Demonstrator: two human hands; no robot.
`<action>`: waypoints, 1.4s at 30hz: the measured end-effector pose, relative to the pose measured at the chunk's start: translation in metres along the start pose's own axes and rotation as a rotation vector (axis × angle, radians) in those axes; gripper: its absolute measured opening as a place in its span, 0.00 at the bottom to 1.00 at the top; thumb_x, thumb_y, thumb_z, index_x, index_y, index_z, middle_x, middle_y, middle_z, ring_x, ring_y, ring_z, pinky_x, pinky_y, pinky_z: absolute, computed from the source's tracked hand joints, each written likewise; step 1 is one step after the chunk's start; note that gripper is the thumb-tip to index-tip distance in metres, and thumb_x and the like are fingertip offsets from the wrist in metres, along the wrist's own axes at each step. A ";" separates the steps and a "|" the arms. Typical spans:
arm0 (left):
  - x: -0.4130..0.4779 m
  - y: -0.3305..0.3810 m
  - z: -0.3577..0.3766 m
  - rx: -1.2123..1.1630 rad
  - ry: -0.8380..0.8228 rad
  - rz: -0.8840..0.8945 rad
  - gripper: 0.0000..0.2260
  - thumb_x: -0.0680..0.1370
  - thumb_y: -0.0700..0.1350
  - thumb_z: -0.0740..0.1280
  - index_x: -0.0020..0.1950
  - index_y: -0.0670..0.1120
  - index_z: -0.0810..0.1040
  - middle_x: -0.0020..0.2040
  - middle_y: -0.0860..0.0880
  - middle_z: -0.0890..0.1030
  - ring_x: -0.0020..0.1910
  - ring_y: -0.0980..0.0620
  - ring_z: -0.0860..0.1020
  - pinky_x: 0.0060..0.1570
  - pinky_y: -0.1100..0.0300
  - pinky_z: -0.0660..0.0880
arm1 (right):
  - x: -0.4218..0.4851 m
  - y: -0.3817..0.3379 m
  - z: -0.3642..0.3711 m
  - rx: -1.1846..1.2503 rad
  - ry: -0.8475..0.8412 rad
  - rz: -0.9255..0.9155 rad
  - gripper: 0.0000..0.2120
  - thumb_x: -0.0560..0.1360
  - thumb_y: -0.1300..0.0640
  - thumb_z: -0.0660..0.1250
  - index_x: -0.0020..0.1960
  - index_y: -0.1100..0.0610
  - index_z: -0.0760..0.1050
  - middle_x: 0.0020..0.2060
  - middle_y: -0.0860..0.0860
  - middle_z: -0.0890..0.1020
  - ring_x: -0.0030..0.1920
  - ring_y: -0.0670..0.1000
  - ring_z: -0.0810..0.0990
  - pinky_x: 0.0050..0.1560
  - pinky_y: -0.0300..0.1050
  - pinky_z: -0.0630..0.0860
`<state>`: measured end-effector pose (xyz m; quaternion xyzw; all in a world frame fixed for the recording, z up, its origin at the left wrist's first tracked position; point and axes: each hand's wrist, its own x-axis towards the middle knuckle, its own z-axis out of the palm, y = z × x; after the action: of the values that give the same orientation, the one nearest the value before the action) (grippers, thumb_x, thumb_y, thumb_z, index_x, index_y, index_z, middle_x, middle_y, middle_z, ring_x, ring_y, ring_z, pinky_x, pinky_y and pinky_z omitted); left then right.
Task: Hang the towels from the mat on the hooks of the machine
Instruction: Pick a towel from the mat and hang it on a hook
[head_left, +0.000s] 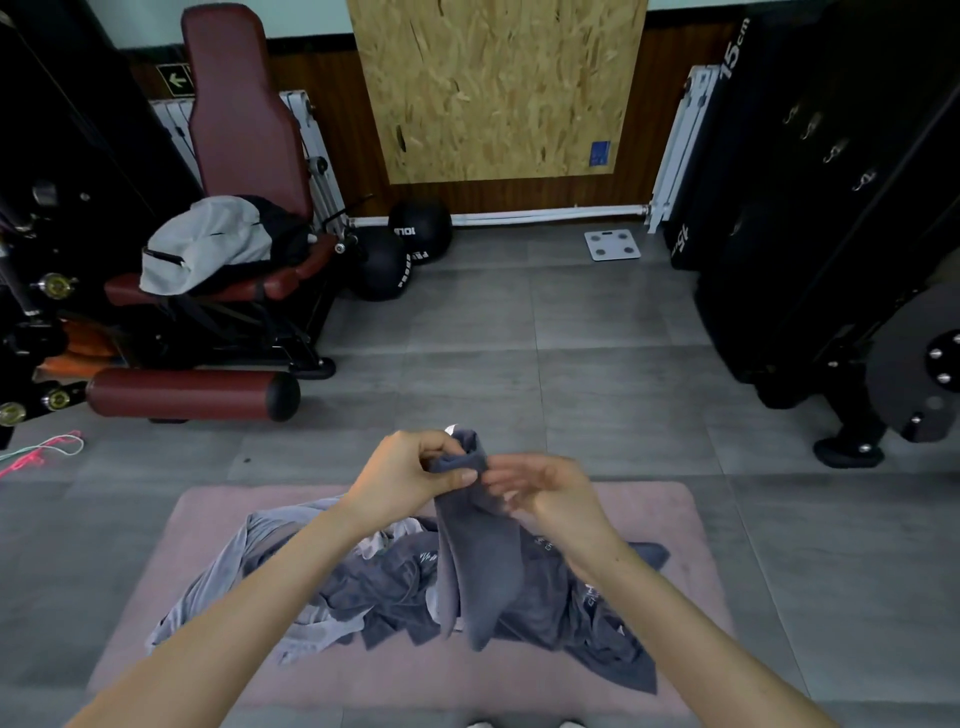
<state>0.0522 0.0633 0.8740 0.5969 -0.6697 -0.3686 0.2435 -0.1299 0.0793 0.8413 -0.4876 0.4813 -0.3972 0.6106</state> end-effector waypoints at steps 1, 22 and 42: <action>-0.001 0.002 -0.006 0.041 -0.034 0.031 0.07 0.68 0.46 0.76 0.34 0.53 0.78 0.33 0.53 0.79 0.32 0.60 0.71 0.35 0.65 0.67 | 0.005 -0.001 -0.012 -0.156 0.091 -0.077 0.28 0.63 0.79 0.54 0.54 0.59 0.78 0.41 0.45 0.83 0.38 0.36 0.79 0.41 0.30 0.72; -0.013 0.027 -0.115 0.423 0.063 0.237 0.07 0.69 0.40 0.75 0.39 0.50 0.79 0.35 0.52 0.80 0.37 0.51 0.77 0.38 0.63 0.71 | 0.048 -0.077 -0.076 -1.011 -0.196 -0.377 0.11 0.64 0.52 0.78 0.38 0.57 0.79 0.42 0.51 0.82 0.48 0.51 0.78 0.51 0.42 0.71; 0.027 0.022 -0.083 -0.487 -0.255 0.091 0.23 0.58 0.61 0.78 0.44 0.49 0.77 0.39 0.52 0.78 0.38 0.60 0.75 0.39 0.70 0.73 | -0.017 -0.130 -0.104 -0.361 0.055 -0.172 0.15 0.69 0.59 0.73 0.33 0.55 0.67 0.25 0.41 0.73 0.27 0.39 0.69 0.29 0.31 0.64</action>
<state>0.0982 0.0202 0.9388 0.4390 -0.6127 -0.5794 0.3100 -0.2371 0.0458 0.9649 -0.6173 0.5180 -0.3683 0.4636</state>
